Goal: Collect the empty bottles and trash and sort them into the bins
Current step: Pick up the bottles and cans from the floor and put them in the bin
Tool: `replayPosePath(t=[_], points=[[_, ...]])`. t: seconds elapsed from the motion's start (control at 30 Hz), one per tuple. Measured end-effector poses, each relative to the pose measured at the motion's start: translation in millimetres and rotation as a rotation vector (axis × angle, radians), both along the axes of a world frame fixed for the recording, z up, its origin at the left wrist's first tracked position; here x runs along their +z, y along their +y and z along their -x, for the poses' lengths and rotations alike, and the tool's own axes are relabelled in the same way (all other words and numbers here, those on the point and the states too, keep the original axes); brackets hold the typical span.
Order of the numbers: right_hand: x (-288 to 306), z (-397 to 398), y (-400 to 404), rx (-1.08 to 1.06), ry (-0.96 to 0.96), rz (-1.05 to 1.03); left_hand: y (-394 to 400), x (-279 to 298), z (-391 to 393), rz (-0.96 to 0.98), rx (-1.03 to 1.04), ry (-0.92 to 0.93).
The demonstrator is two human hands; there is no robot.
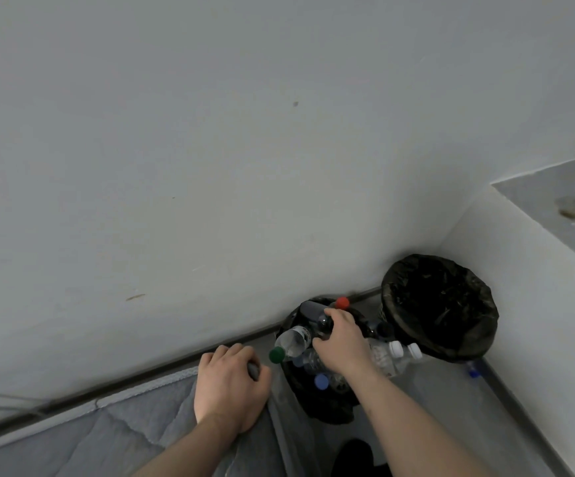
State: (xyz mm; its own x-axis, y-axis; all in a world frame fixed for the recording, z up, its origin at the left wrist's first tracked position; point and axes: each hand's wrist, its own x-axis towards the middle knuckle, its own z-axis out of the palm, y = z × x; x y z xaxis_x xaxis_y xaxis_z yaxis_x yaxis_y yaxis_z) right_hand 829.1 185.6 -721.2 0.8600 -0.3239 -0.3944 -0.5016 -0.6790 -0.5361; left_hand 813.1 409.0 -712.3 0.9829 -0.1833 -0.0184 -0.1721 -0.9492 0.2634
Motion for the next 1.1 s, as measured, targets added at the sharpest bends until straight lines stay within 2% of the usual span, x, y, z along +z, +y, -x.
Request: replayPosePath(t=[0.1, 0.3, 0.53, 0.63, 0.73, 0.83, 0.97, 1.1], points=[[8.6, 14.0, -5.9, 0.068, 0.042, 0.063, -0.6, 2.8, 0.9, -0.006, 0.004, 0.009], [43.4, 71.2, -46.4, 0.067, 0.091, 0.154, -2.3, 10.7, 4.3, -0.026, -0.025, 0.038], [82.8, 184.9, -115.1, -0.065, 0.114, 0.209, -2.1, 18.9, 4.5, -0.107, -0.116, 0.020], [88.2, 236.7, -138.8, -0.060, 0.152, 0.255, -6.1, 24.1, 8.1, -0.141, -0.121, 0.086], [95.9, 283.2, -154.2, -0.067, 0.224, 0.290, -28.0, 38.4, 18.5, -0.173, -0.246, 0.082], [108.8, 319.0, -166.8, -0.075, 0.237, 0.315, -75.1, 62.9, 41.6, -0.046, -0.417, 0.035], [119.2, 355.1, -189.3, -0.129, 0.254, 0.294, -156.1, 99.3, 77.7, 0.271, -0.525, 0.175], [116.3, 381.3, -208.2, -0.185, 0.284, 0.259, -235.2, 110.8, 112.6, 0.254, -0.698, 0.391]])
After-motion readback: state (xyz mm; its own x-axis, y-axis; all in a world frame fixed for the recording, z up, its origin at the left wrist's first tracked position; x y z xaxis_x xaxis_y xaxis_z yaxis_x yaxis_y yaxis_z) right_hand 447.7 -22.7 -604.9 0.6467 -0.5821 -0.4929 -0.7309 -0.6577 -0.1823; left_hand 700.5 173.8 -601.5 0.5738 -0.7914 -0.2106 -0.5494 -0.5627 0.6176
